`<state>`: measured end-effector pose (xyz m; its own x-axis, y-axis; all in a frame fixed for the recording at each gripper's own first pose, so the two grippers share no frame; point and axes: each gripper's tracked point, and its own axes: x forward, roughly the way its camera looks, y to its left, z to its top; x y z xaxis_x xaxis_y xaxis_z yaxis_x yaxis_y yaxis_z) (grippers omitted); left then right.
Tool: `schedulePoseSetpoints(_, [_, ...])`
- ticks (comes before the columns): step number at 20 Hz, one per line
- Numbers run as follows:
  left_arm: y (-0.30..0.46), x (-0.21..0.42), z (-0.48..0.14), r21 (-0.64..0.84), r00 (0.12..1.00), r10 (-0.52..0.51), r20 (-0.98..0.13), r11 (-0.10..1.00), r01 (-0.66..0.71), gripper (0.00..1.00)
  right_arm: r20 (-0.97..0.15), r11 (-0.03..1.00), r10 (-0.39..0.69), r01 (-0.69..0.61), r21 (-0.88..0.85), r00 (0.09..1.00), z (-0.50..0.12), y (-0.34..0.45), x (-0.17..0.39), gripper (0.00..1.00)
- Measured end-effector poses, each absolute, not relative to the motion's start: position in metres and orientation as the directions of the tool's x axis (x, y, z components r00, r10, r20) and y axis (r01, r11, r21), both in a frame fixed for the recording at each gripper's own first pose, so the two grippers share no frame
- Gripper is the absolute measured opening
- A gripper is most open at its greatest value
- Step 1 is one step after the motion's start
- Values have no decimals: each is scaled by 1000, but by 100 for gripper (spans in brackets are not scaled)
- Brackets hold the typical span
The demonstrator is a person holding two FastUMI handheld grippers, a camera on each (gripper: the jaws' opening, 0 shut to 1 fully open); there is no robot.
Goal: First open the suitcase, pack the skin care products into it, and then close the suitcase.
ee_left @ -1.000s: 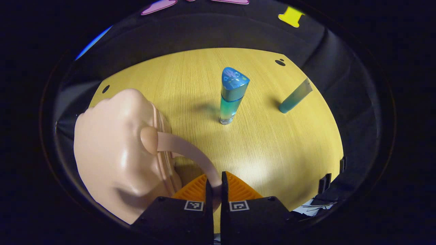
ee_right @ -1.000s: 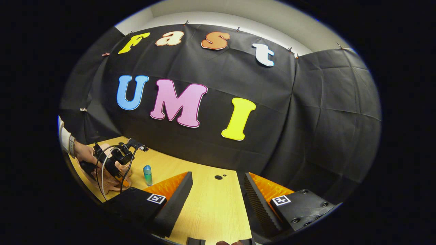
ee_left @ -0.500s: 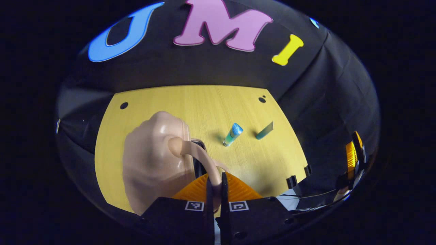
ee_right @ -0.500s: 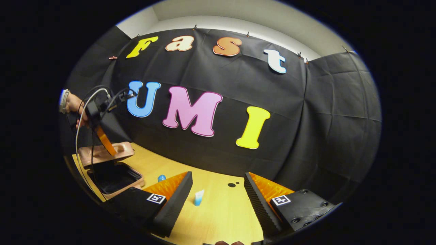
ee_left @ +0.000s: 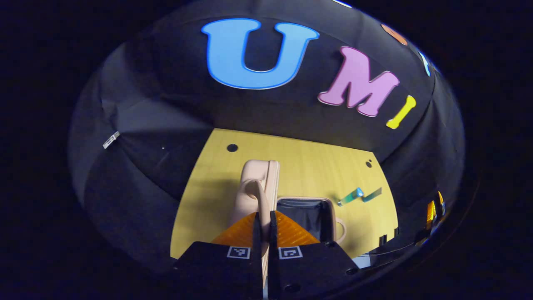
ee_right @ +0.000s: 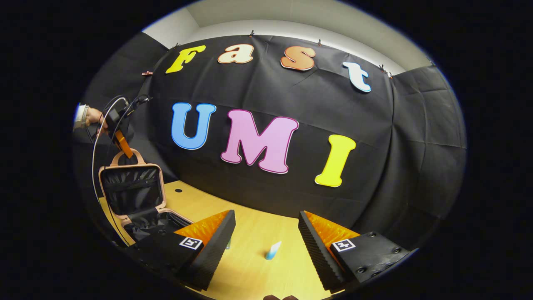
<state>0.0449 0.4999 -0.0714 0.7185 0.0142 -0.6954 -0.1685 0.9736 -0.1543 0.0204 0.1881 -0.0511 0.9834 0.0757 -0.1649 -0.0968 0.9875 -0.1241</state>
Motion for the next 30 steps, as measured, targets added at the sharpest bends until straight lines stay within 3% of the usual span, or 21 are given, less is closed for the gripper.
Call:
schedulePoseSetpoints(6, [632, 48, -177, -116, 635, 135, -761, 935, -336, 10, -236, 994, -34, 8, -107, 971, -68, 199, 31, 96])
schedulePoseSetpoints(12, [658, 41, -280, -74, 514, 159, -843, 912, -404, 11, -329, 993, -64, 28, -113, 942, -86, 203, 33, 96])
schedulePoseSetpoints(13, [658, 40, -291, -86, 502, 152, -851, 904, -420, 7, -337, 993, -66, 28, -115, 939, -88, 204, 35, 96])
schedulePoseSetpoints(17, [665, 38, -324, -87, 458, 163, -874, 874, -478, 16, -378, 996, -70, 42, -82, 923, -102, 204, 41, 96])
schedulePoseSetpoints(20, [667, 33, -328, -55, 487, 203, -850, 884, -464, 21, -398, 997, -75, 71, -24, 914, -113, 197, 43, 97])
schedulePoseSetpoints(22, [666, 35, -322, -35, 528, 229, -818, 895, -444, 70, -415, 996, -83, 87, -9, 906, -119, 189, 44, 96])
schedulePoseSetpoints(23, [662, 36, -307, -32, 565, 245, -788, 900, -435, 85, -413, 996, -87, 92, -8, 906, -119, 184, 46, 96])
schedulePoseSetpoints(25, [646, 44, -274, -52, 656, 259, -709, 909, -414, 84, -398, 995, -97, 96, -22, 912, -118, 173, 48, 96])
schedulePoseSetpoints(26, [632, 48, -256, -57, 698, 264, -666, 915, -400, 96, -391, 995, -102, 98, -29, 915, -118, 167, 50, 96])
schedulePoseSetpoints(30, [550, 60, -175, -35, 839, 251, -483, 952, -305, 97, -378, 996, -89, 84, -30, 922, -125, 152, 57, 96])
